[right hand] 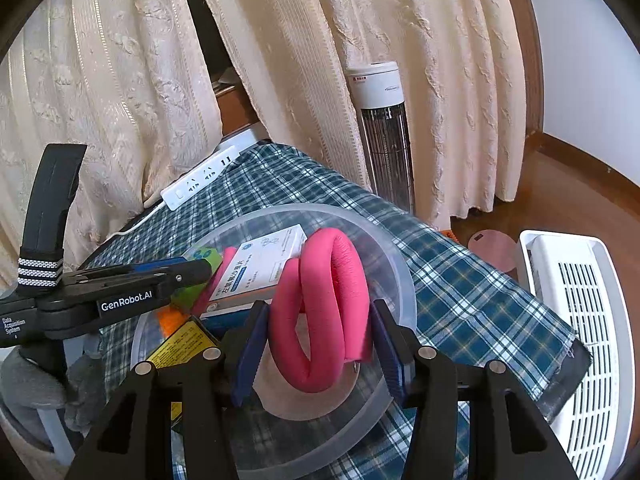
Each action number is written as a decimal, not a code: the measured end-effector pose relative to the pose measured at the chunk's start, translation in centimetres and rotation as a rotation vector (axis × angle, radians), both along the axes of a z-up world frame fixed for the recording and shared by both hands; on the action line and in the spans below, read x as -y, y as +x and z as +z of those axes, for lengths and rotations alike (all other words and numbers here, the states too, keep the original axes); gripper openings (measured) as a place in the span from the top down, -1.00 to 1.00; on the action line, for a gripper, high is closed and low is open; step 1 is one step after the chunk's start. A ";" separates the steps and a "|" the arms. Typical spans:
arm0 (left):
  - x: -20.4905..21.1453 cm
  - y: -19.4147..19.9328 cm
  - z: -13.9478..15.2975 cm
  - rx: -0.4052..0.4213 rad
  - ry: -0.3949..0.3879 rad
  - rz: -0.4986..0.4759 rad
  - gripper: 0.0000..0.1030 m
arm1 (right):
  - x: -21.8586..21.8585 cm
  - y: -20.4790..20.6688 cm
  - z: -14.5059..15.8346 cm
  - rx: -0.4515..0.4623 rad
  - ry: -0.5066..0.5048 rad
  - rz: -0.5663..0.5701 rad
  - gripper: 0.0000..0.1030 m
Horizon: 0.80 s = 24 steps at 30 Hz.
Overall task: Organize objects
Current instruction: 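Open the left tool to drop the dotted block into the bowl while the right tool releases the tube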
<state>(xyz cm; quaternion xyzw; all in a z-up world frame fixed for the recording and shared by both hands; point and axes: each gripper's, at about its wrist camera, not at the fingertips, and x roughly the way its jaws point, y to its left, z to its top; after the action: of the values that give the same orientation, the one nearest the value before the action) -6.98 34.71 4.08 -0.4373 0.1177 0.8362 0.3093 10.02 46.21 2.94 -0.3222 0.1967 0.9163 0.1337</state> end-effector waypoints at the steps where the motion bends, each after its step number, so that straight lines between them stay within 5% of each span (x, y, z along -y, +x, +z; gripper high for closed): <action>1: 0.0 -0.1 -0.1 0.001 0.000 0.001 0.41 | 0.0 0.0 0.0 0.000 0.001 0.000 -0.05; 24: 2.7 0.7 1.4 0.013 0.050 0.040 0.34 | -0.4 0.2 0.5 -0.018 -0.012 -0.039 -0.19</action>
<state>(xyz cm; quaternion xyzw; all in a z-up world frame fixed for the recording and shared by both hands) -6.33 32.06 5.51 -0.4373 0.0859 0.8420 0.3041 10.24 46.62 3.48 -0.3107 0.2094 0.9153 0.1478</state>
